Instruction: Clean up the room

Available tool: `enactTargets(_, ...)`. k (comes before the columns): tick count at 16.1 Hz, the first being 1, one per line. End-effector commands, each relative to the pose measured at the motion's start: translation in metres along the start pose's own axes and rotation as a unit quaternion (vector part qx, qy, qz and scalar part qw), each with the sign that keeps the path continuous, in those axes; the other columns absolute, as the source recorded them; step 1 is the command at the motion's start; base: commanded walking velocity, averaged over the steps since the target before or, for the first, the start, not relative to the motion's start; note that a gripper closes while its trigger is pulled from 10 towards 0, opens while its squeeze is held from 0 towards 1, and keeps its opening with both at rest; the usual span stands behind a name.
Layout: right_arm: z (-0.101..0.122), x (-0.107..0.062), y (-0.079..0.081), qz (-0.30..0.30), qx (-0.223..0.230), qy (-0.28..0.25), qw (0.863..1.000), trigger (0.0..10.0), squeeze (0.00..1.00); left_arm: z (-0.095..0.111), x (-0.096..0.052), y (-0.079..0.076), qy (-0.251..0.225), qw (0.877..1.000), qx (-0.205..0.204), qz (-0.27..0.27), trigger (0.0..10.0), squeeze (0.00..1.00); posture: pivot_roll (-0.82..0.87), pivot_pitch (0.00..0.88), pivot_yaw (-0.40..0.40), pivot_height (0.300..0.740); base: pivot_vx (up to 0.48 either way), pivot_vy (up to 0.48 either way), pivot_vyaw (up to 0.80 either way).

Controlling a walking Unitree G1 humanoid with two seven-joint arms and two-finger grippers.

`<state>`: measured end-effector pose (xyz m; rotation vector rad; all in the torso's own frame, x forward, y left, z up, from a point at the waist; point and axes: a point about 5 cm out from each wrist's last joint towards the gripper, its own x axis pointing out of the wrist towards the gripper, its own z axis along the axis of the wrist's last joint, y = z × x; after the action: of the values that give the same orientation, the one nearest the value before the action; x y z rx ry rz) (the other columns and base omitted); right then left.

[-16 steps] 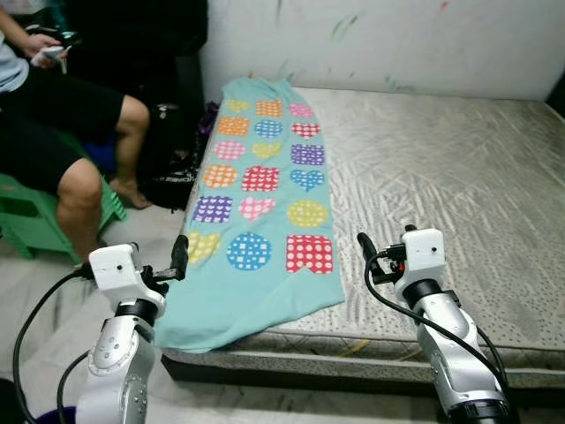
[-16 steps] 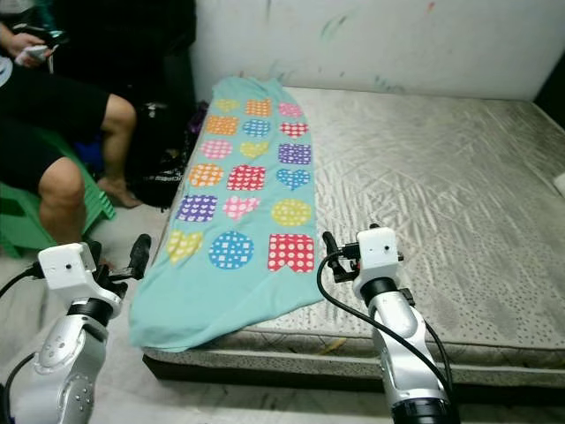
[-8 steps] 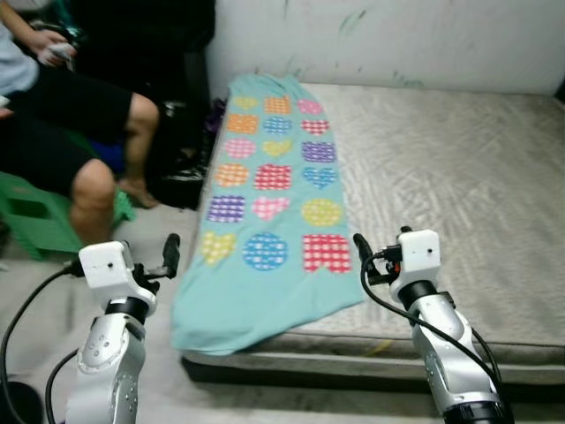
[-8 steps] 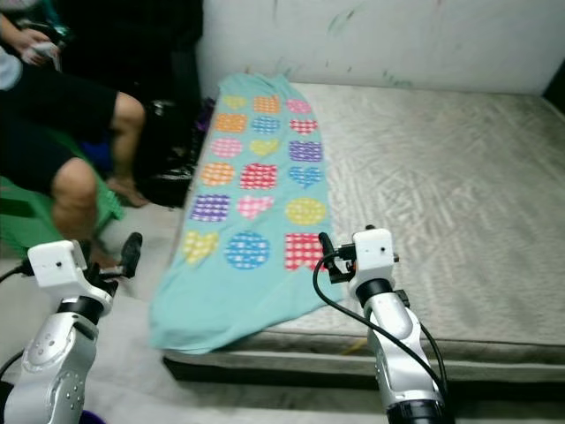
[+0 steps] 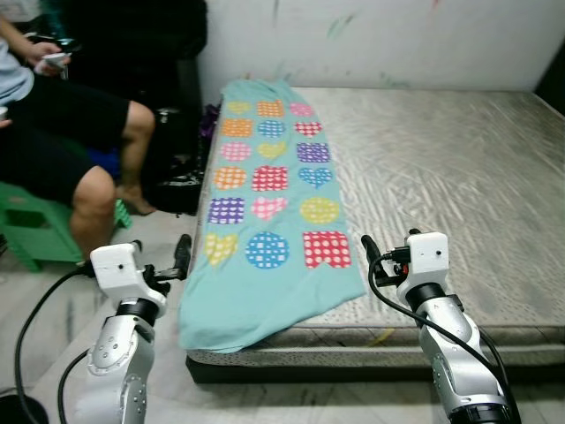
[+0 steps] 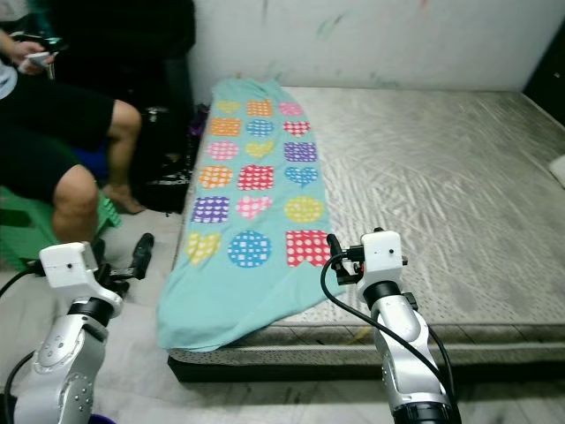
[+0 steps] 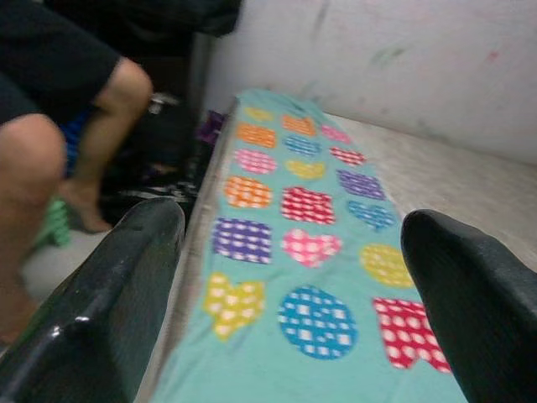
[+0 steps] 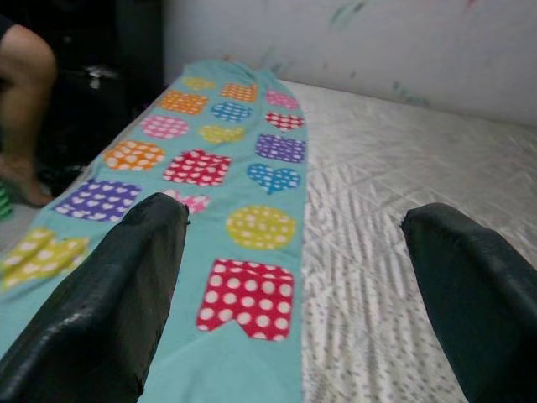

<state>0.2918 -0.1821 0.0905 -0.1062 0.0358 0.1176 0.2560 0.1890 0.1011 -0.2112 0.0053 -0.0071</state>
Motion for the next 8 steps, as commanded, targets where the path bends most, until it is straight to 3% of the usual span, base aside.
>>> enactTargets(1, 0.0023, 0.0003, -0.0033, -0.006, 0.009, -0.001, 1.000, 10.0, 0.00, 0.0045, -0.0001, -0.0022, -0.010, 1.000, 0.002, -0.008, 10.0, 0.00, -0.02, 0.039, -0.002, 0.740, 0.394, 0.000, 0.00)
enactTargets(4, 0.0023, 0.0002, -0.0032, -0.007, 0.008, 0.000, 1.000, 10.0, 0.00, 0.0046, 0.0001, -0.0017, -0.010, 1.000, 0.003, -0.010, 10.0, 0.00, -0.02, 0.039, 0.000, 0.740, 0.394, 0.000, -0.77)
enactTargets(7, 0.0021, -0.0004, -0.0031, -0.007, 0.006, -0.002, 1.000, 10.0, 0.00, 0.0037, 0.0001, -0.0018, -0.006, 1.000, 0.006, -0.010, 10.0, 0.00, -0.02, 0.040, 0.000, 0.740, 0.359, 0.000, 0.00)
enactTargets(8, 0.0020, -0.0006, -0.0031, -0.007, 0.006, -0.002, 1.000, 10.0, 0.00, 0.0020, 0.0005, -0.0023, 0.001, 1.000, 0.005, -0.008, 10.0, 0.00, -0.02, 0.040, 0.000, 0.740, 0.000, 0.000, 0.00)
